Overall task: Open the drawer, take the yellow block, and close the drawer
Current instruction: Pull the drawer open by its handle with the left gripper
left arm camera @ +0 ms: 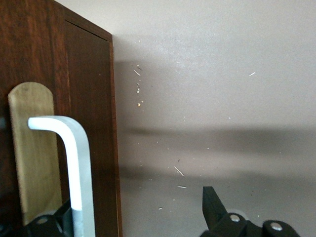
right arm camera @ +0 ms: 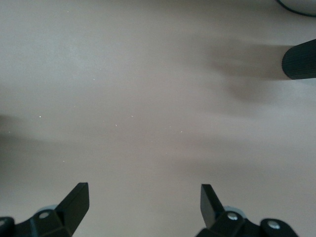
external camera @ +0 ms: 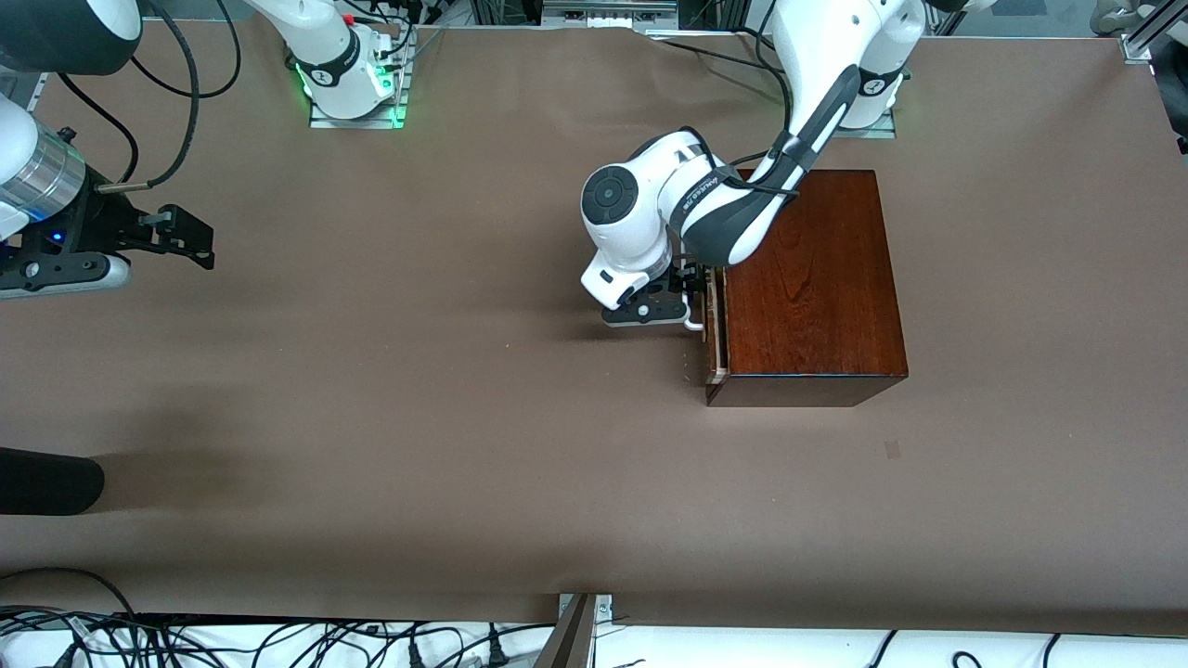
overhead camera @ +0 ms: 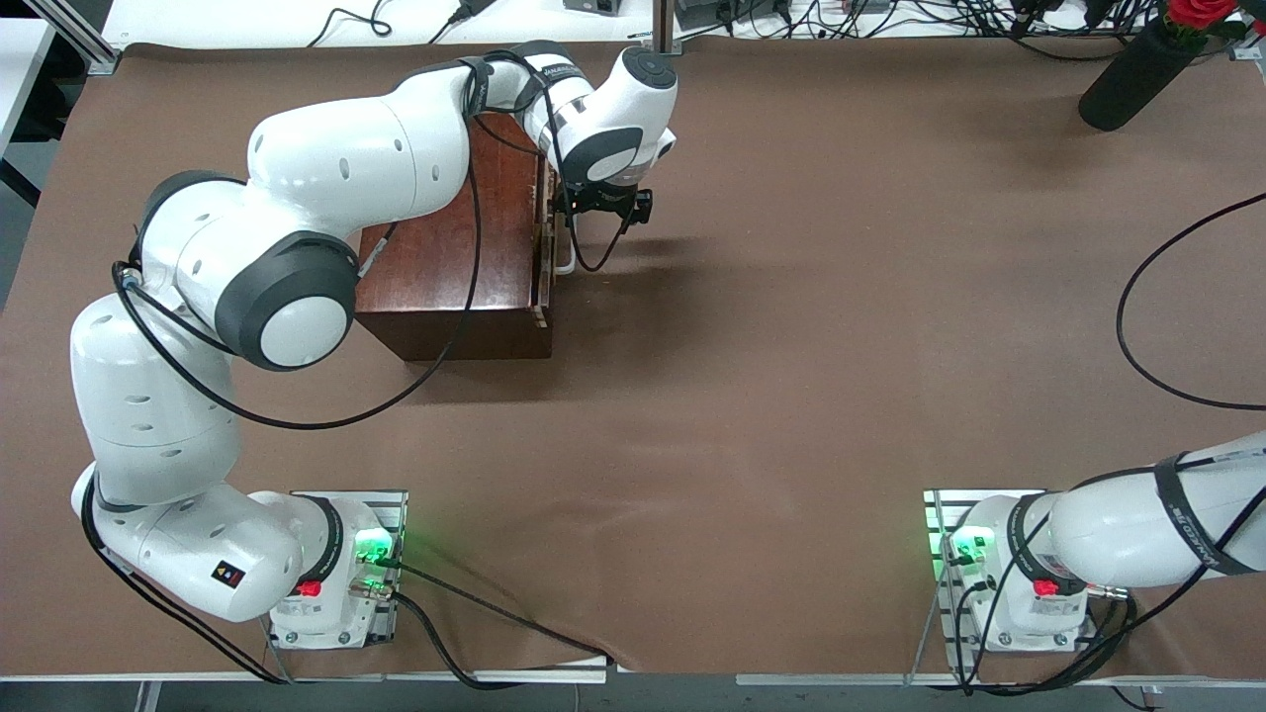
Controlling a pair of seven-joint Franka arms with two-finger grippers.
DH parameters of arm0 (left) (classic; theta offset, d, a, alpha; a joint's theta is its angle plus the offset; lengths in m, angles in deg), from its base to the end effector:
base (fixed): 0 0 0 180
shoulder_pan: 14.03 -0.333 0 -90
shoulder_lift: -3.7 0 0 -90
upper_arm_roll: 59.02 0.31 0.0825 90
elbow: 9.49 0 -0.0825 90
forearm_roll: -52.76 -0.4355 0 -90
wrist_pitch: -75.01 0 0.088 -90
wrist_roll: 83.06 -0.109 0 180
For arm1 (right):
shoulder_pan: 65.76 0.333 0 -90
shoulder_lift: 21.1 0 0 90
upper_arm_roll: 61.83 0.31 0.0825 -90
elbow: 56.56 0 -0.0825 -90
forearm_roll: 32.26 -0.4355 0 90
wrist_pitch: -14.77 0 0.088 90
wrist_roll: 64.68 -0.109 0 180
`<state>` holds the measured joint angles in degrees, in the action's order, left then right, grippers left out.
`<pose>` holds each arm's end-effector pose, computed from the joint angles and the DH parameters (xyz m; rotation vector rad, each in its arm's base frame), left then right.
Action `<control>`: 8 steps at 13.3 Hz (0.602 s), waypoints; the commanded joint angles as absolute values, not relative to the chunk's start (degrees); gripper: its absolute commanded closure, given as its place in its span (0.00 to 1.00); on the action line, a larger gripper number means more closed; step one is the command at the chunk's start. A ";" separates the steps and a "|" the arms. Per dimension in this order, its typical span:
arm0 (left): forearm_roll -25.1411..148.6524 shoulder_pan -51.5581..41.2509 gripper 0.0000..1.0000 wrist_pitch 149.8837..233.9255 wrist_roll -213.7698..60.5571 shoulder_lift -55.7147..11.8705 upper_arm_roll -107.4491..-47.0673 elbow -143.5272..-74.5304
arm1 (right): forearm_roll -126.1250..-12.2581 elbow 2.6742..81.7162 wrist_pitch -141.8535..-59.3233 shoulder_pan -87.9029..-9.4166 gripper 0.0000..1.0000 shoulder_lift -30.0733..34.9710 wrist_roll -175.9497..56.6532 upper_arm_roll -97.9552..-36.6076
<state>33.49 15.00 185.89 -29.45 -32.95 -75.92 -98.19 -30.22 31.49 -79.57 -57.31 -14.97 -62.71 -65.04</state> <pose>0.5308 -0.4814 0.2359 -2.8975 -0.0209 0.0717 0.6412 0.0568 0.5744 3.0938 0.1995 0.0064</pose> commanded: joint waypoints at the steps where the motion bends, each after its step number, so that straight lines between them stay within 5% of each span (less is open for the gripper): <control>1: 37.27 16.64 0.00 191.10 -27.42 -35.59 -76.07 -95.98 | -30.32 31.15 -79.63 -57.23 0.00 -15.13 -63.54 -65.08; 8: 38.88 20.25 0.00 191.81 -27.33 -40.68 -75.98 -88.87 | -30.32 31.15 -79.63 -57.23 0.00 -15.13 -63.54 -65.08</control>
